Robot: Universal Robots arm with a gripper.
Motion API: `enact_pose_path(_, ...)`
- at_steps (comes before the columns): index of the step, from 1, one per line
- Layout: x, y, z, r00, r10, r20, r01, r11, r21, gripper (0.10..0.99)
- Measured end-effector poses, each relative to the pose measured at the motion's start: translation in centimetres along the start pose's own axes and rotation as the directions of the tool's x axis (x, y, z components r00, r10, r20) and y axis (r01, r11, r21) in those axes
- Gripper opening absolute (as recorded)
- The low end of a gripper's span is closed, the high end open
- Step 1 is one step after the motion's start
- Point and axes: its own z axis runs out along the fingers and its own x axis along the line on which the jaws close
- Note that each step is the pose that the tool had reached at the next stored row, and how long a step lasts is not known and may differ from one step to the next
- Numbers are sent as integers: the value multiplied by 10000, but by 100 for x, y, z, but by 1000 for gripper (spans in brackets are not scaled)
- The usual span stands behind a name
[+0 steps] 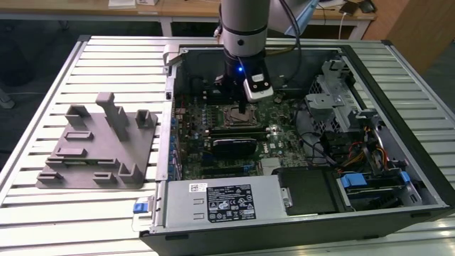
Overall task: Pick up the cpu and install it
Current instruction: 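Install the second cpu locking lever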
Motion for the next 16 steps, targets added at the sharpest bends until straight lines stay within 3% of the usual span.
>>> enact_pose_path(16, -59, -189, -3, 10000, -2, 0, 2, 10000, -1, 106)
